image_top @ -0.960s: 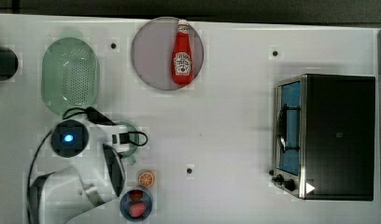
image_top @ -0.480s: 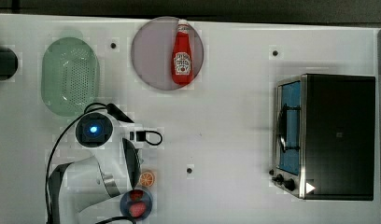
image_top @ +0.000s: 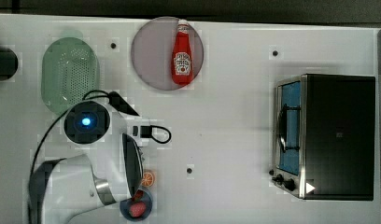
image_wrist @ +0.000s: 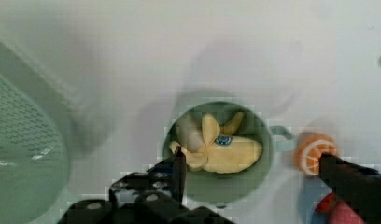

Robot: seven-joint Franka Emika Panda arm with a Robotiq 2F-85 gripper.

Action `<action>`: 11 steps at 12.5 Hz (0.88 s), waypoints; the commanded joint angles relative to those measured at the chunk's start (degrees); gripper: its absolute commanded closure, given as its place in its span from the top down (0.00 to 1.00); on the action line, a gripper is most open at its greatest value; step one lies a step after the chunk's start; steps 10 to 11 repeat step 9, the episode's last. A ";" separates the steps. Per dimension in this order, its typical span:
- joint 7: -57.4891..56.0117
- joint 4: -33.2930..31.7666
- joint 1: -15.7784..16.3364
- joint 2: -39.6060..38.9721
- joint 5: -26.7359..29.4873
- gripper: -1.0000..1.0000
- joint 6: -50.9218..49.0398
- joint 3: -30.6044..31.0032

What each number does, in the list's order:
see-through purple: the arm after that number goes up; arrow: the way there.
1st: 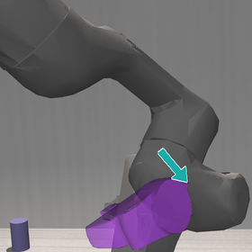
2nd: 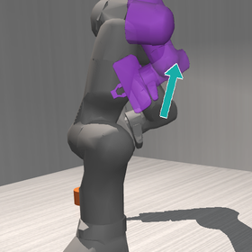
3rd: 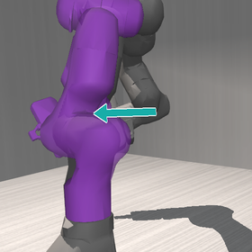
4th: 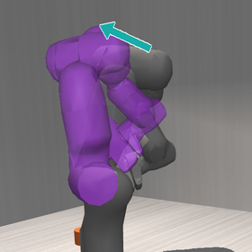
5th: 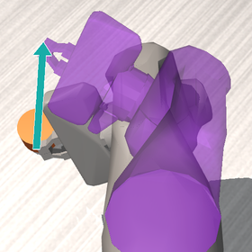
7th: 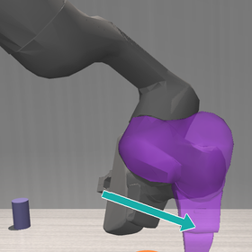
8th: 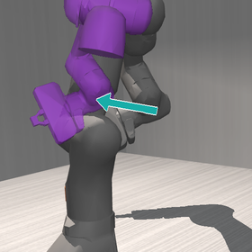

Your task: Pick Banana and place it in mug.

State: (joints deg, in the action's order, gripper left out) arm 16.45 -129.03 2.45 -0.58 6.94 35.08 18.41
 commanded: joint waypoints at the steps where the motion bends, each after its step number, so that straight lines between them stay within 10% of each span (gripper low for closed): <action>1: -7.38 11.01 -1.41 6.78 -1.47 1.00 -11.15 -5.74; 11: -19.29 25.65 -2.30 10.99 -9.18 1.00 -32.52 -22.16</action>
